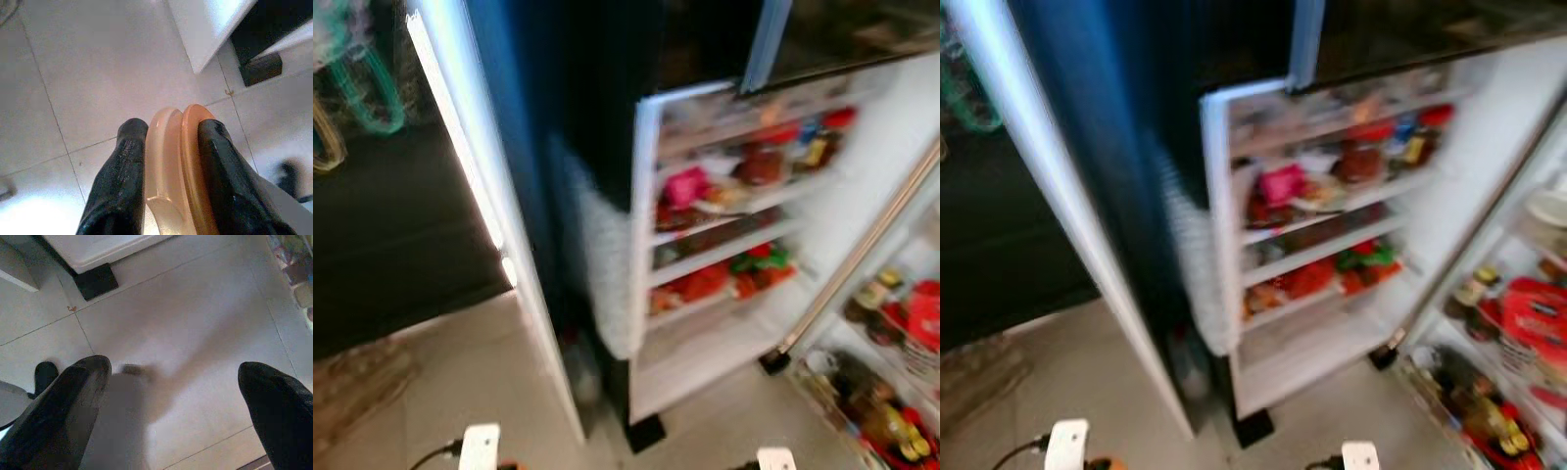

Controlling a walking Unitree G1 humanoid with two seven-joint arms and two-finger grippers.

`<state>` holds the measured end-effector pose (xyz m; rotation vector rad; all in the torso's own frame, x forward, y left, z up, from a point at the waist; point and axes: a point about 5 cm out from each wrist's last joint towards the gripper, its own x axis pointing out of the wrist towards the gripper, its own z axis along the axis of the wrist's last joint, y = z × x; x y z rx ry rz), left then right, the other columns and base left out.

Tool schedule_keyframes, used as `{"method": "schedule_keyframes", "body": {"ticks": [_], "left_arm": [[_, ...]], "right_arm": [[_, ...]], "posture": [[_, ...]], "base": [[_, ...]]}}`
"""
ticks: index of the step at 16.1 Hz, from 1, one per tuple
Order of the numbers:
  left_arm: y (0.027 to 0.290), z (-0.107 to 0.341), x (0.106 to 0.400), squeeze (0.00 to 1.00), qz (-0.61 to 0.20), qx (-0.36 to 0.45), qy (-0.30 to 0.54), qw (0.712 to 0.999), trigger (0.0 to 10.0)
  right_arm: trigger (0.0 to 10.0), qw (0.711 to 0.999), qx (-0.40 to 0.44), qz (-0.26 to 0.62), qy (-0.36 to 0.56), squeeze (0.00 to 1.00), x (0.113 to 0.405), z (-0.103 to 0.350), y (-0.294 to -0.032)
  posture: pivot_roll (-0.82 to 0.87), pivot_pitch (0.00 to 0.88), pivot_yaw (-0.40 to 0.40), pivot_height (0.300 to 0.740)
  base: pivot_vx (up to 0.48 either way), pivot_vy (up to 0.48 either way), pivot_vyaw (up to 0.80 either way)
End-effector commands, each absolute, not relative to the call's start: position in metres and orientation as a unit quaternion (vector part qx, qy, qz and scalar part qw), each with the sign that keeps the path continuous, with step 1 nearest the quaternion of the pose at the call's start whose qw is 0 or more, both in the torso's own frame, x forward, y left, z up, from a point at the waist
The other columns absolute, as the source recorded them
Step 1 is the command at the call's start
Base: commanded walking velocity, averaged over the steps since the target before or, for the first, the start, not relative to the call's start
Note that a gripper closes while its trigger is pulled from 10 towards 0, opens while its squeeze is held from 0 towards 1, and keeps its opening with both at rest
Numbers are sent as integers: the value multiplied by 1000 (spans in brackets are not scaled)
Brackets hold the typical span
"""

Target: Restocking fridge

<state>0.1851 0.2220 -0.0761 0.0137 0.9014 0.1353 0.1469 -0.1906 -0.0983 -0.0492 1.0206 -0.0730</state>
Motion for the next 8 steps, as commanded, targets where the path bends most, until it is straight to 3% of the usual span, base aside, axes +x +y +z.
{"method": "schedule_keyframes", "body": {"ticks": [1, 8], "left_arm": [[209, -83, 177, 0, 47, -1, 455, 889, 10000], [207, -84, 177, 0, 45, 2, 454, 890, 10000]], "right_arm": [[10000, 870, -23, -45, 491, 0, 144, -98, -198], [10000, 868, -26, -35, 495, 0, 142, -99, -196]], "posture": [[-17, 25, 20, 740], [-18, 26, 20, 740]], "base": [[0, -390, 0], [0, -389, 0]]}}
